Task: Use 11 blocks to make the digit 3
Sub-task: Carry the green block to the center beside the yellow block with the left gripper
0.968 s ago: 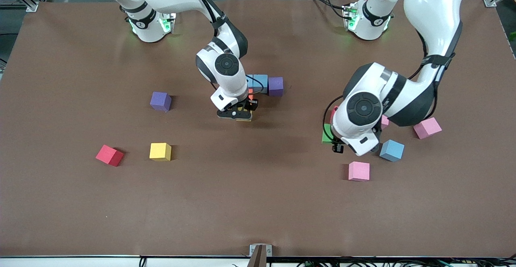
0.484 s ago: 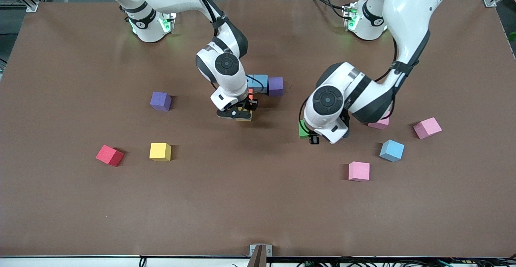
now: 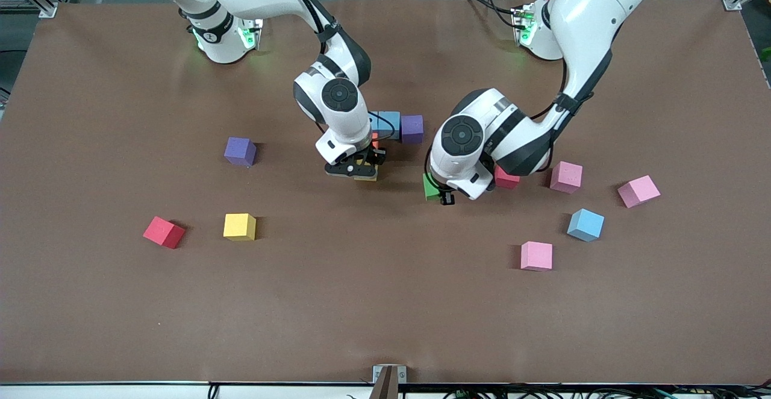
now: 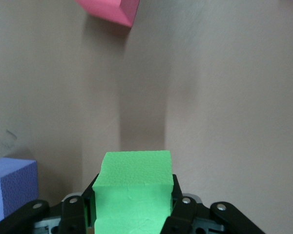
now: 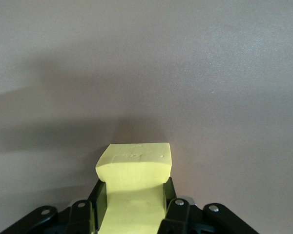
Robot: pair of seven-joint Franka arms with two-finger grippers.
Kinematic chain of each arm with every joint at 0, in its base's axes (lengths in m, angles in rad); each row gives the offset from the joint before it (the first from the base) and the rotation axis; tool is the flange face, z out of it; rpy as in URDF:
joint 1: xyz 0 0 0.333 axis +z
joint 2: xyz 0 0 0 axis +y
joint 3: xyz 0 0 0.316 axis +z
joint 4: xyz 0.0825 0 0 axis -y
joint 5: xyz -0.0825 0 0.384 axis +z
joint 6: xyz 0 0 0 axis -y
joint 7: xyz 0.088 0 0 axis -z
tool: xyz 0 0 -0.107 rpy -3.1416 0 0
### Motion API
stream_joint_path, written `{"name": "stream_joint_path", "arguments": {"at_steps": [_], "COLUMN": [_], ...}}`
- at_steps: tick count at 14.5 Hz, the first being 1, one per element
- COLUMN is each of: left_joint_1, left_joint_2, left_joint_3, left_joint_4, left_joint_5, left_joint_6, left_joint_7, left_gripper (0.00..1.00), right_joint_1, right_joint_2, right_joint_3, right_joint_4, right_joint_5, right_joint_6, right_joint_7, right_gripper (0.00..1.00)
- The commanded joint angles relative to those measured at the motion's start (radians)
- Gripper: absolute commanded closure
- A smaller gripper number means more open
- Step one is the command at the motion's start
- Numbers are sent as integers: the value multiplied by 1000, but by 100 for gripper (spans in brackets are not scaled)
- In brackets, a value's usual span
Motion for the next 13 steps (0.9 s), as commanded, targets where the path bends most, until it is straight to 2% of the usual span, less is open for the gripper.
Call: {"name": "stream_joint_path", "arguments": {"at_steps": [1,4,8,10,12,13], "left_joint_1": [9,-11,-14,-20,-27,-28], "left_joint_2": [-11,-6,-5,-5,-5,-3], "left_joint_3": [-4,-4,-6,-6,-6,-6], "left_joint_4": [-61,-68,-122,-145,-165,-169], "left_joint_5": [-18,-19,-19,-19,-19,-18], "left_joint_6": [82,126,237,269,290,303], "left_joint_7": [-20,-64,-109,-113,-115,-115], "left_gripper": [80,80,80,80,80,80], "right_joint_1": [11,11,10,10,8,7], "right_joint_2": [-21,-21,-21,-21,-21,-21], "right_joint_3": [-3,-3,-3,-3,-5,-5], "right_joint_4": [-32,-32,-30,-30,-28,-27], "right_joint_5": [-1,-1,-3,-3,-3,-3], "right_joint_6": [9,5,5,5,5,5], "right_joint_7": [21,21,12,6,15,10], "right_gripper": [99,97,78,59,0,0]}}
